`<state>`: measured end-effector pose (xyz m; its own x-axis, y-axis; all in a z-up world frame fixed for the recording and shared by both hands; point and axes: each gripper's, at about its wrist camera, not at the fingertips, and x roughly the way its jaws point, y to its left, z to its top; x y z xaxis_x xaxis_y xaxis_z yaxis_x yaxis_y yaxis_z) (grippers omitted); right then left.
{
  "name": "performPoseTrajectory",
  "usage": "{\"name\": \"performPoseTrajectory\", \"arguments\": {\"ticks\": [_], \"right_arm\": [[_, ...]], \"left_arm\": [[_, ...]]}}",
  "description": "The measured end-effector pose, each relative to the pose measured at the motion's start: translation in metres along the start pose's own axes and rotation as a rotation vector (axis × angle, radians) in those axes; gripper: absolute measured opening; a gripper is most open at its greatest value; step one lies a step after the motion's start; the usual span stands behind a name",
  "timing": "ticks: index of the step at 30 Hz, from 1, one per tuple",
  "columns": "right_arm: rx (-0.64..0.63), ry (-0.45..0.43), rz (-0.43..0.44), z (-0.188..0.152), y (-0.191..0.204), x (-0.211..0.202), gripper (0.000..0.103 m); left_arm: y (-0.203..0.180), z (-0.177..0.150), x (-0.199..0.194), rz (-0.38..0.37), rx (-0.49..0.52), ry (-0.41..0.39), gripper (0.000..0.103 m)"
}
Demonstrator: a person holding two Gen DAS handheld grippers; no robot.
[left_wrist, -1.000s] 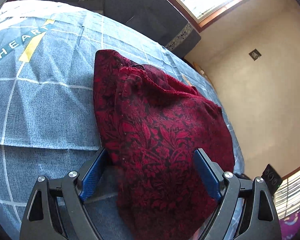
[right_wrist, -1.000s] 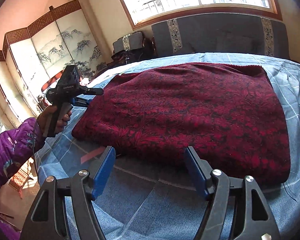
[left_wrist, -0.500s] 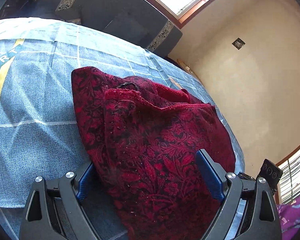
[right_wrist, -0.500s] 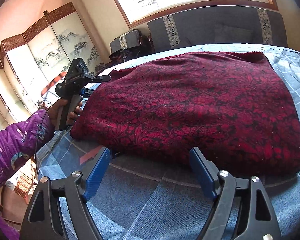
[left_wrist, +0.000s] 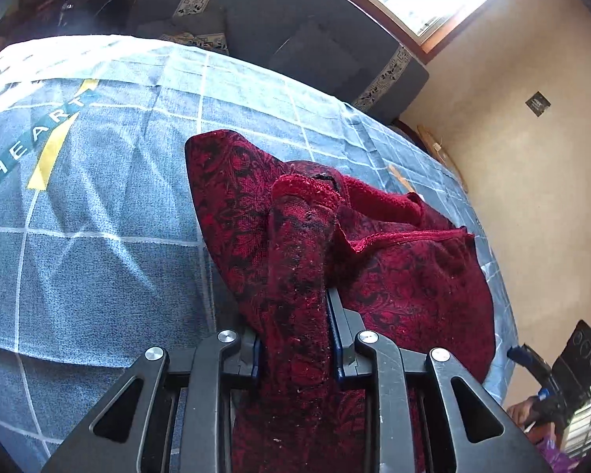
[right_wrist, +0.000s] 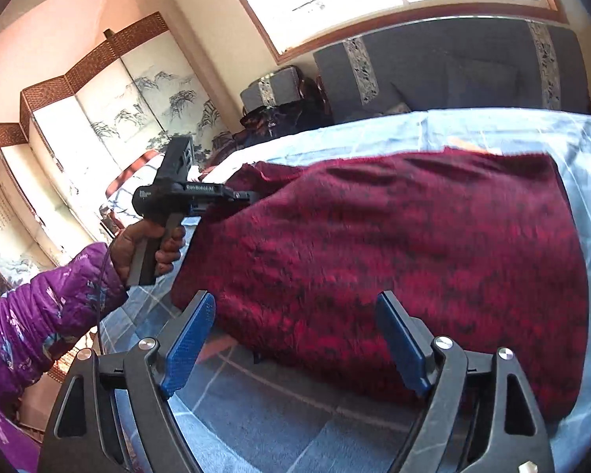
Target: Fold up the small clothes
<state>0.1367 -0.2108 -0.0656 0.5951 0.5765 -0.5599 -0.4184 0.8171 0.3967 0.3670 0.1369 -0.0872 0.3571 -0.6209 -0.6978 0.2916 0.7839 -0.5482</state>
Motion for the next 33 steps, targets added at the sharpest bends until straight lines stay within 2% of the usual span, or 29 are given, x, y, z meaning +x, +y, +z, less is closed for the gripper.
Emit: {"name": "performPoseTrajectory", "arguments": {"ticks": [2,3,4,5,6,11,13,15,21,26,29,33], "right_arm": [[-0.031,-0.026,-0.008,0.029,-0.002,0.007,0.072],[-0.066,-0.026,-0.023,0.042,-0.002,0.015,0.044],[-0.100,-0.009,-0.069,0.053,-0.003,0.027,0.009],[-0.105,0.024,-0.108,0.064,-0.007,0.043,0.000],[-0.079,0.051,-0.091,0.072,-0.015,0.057,0.005],[0.047,0.135,-0.069,0.086,-0.048,0.112,0.005],[0.065,0.162,-0.099,0.085,-0.056,0.128,0.005],[0.108,0.170,-0.086,0.085,-0.064,0.138,0.005],[0.239,0.167,-0.036,0.082,-0.086,0.157,0.001],[0.343,0.177,0.019,0.084,-0.103,0.167,0.001],[0.388,0.174,0.052,0.085,-0.111,0.167,0.001],[0.499,0.146,0.146,0.084,-0.130,0.162,0.001]], "left_arm": [[-0.009,0.001,-0.006,0.032,0.048,-0.017,0.026],[-0.015,0.002,-0.006,0.047,0.071,-0.021,0.026],[-0.019,0.001,-0.008,0.054,0.081,-0.027,0.026],[-0.023,0.001,-0.009,0.063,0.083,-0.031,0.026],[-0.026,0.000,-0.010,0.069,0.084,-0.036,0.025],[-0.038,0.001,-0.021,0.066,0.061,-0.060,0.022],[-0.043,0.000,-0.027,0.050,0.043,-0.066,0.022],[-0.055,0.000,-0.033,0.039,0.044,-0.062,0.021],[-0.120,0.004,-0.041,-0.023,0.072,-0.006,0.021],[-0.178,0.007,-0.011,-0.063,0.115,0.097,0.021],[-0.198,0.007,0.009,-0.116,0.081,0.134,0.021],[-0.201,0.017,0.021,-0.206,-0.043,0.101,0.021]]}}
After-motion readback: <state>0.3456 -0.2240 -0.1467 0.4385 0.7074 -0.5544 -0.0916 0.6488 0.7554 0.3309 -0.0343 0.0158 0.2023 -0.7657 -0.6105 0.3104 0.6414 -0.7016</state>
